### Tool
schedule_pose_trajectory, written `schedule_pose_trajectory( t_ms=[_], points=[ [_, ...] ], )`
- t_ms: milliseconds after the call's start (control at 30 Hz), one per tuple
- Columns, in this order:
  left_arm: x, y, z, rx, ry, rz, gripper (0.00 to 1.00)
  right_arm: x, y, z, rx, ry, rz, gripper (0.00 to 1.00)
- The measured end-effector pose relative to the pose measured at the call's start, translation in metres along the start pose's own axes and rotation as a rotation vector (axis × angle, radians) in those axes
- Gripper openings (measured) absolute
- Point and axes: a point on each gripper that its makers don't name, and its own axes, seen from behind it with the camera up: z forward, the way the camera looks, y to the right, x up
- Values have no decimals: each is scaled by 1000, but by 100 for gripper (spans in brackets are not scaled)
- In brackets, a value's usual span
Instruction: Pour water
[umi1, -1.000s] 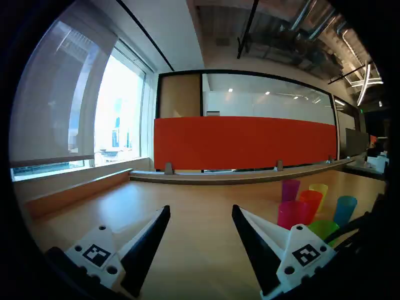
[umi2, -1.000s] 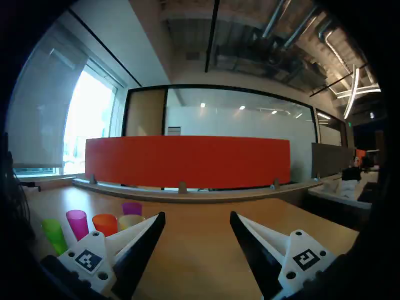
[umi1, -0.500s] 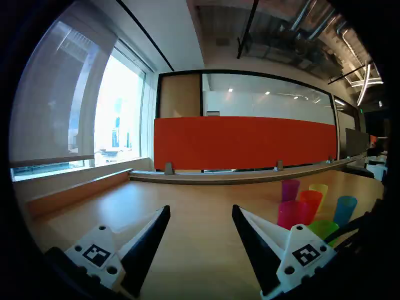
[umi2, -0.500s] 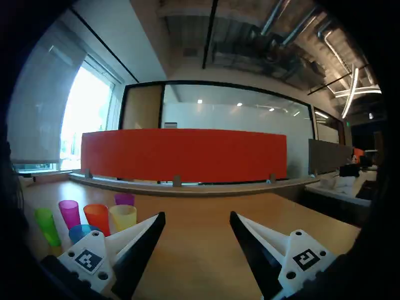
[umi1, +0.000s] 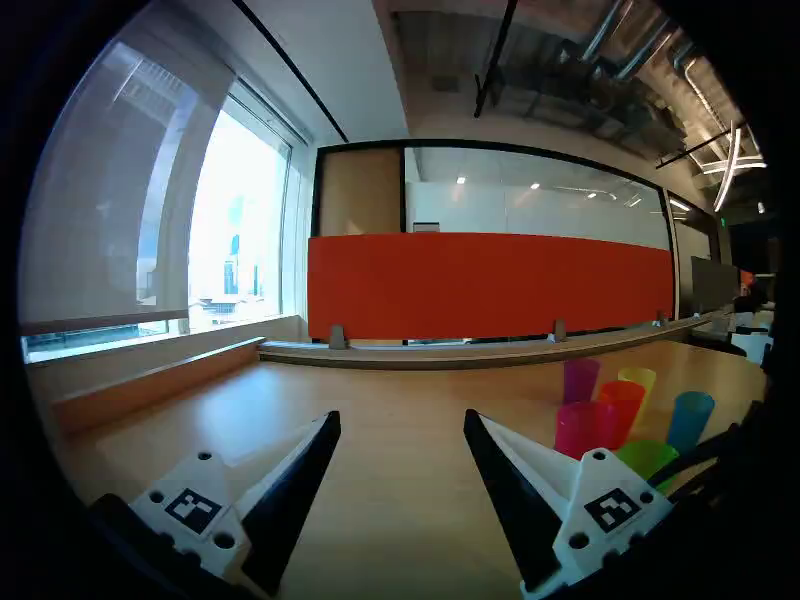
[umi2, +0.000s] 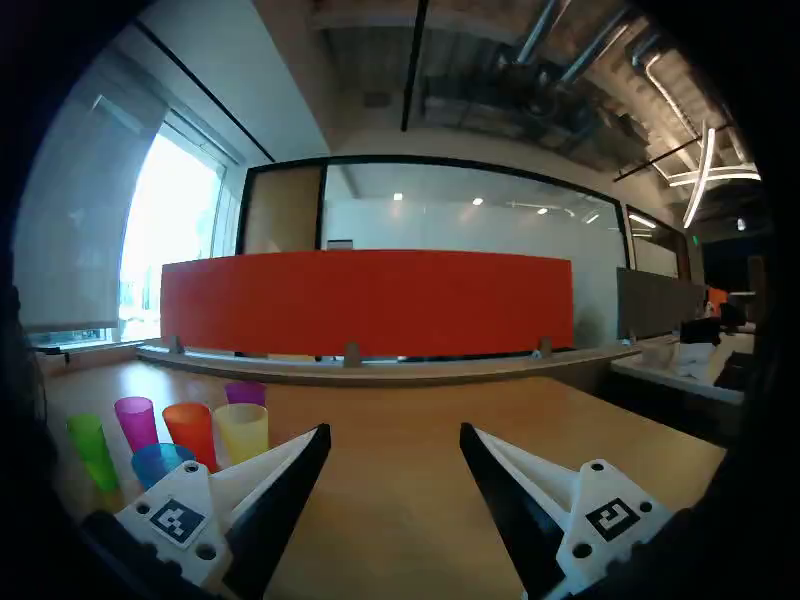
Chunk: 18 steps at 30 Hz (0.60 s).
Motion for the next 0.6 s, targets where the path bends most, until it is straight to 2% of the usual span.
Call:
schedule_pose_trajectory(
  t_ms=[600],
  points=[
    [0, 0, 0, 0, 0, 0, 92, -3, -3, 1, 12, -8, 2, 100]
  ],
)
